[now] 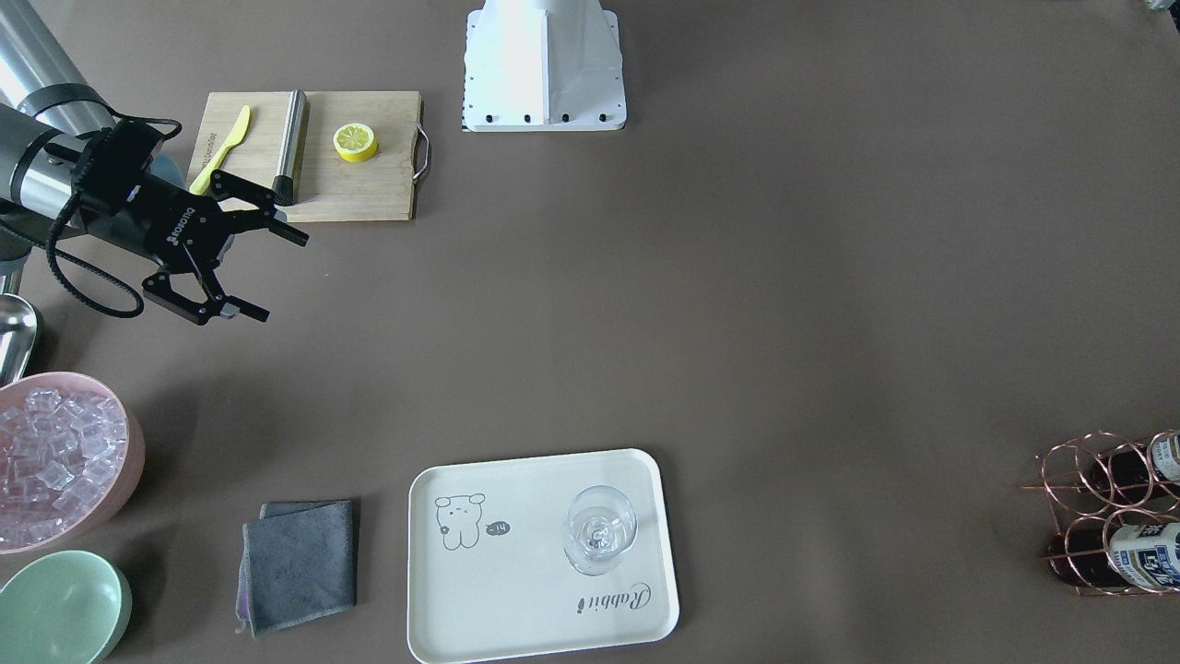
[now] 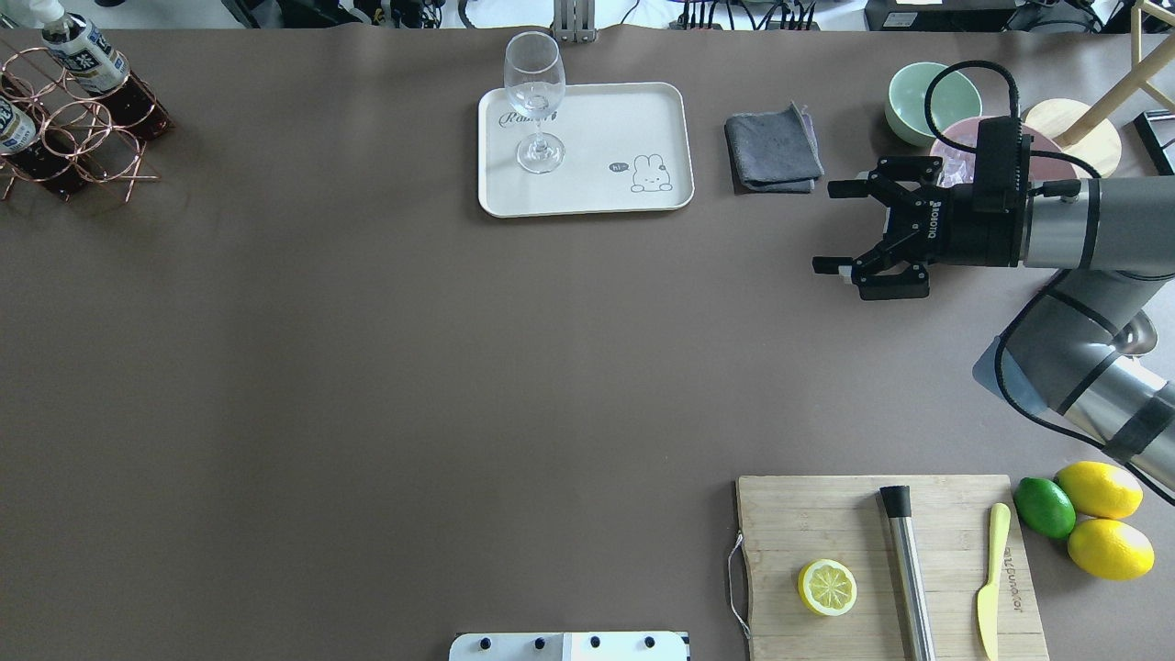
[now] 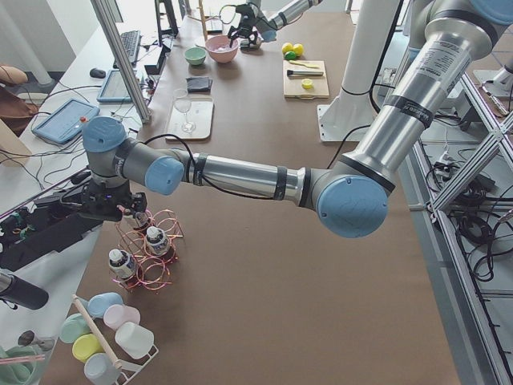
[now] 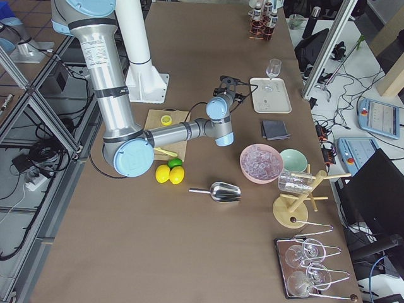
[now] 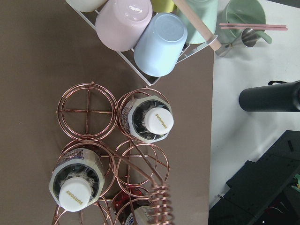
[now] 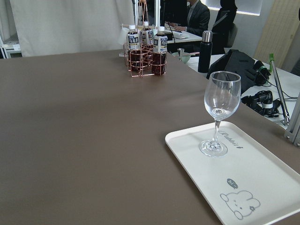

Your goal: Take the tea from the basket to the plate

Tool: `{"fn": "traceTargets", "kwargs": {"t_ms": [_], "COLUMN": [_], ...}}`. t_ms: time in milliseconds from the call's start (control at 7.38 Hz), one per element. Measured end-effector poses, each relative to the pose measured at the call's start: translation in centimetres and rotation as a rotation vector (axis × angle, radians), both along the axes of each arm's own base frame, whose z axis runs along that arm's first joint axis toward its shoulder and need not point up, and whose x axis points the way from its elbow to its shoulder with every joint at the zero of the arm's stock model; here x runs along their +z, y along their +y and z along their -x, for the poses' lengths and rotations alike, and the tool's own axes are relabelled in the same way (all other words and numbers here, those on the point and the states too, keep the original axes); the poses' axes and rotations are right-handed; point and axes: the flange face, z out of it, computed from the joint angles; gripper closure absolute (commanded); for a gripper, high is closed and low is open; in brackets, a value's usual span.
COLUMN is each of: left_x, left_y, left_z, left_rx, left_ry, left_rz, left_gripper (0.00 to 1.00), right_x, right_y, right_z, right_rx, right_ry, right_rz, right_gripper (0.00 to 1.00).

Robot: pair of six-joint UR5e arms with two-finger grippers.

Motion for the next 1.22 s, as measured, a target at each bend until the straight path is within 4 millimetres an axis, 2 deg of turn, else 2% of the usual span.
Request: {"fn": "traceTargets", "kwargs": {"t_ms": [135, 271, 406, 677, 812, 1083, 1219], "left_x": [0.4, 0.5, 0.5, 0.3, -0.3, -4.2, -7.5], "left_y": [0.1, 0.2, 0.2, 0.2, 0.2, 1.4, 2.9], "left_z": [-0.4, -0.9, -1.4, -1.9, -1.6, -0.1, 0.4], "left_rx": [0.004, -0.001, -0.006, -0.021, -0.028, -0.049, -0.053], "left_ry": [0.001, 0.006, 0.011, 0.022, 0.026, 0.037, 0.048], "left_rz": [-0.003, 0.001, 0.004, 0.014, 0.008, -0.024, -0.02], "left_gripper": [0.45, 0.76, 1.0, 1.0, 1.0, 1.0, 1.0], "right_x": [-1.2, -2.1, -2.6, -2.9, -4.3, -5.6, -5.5], "right_y": [1.0, 1.8, 2.0, 1.5, 1.0, 0.9, 1.7], "right_z": [1.6, 3.0, 4.2, 5.7, 5.8, 6.6, 7.5], "right_rx": [-0.015, -0.025, -0.032, -0.045, -0.045, -0.072, -0.129], "right_ry": [-0.077, -0.137, -0.187, -0.261, -0.291, -0.302, -0.28], "right_rz": [0.011, 0.0, -0.023, -0.057, -0.075, -0.094, -0.103], "right_gripper": [0.0, 0.0, 0.0, 0.0, 0.0, 0.01, 0.01]}}
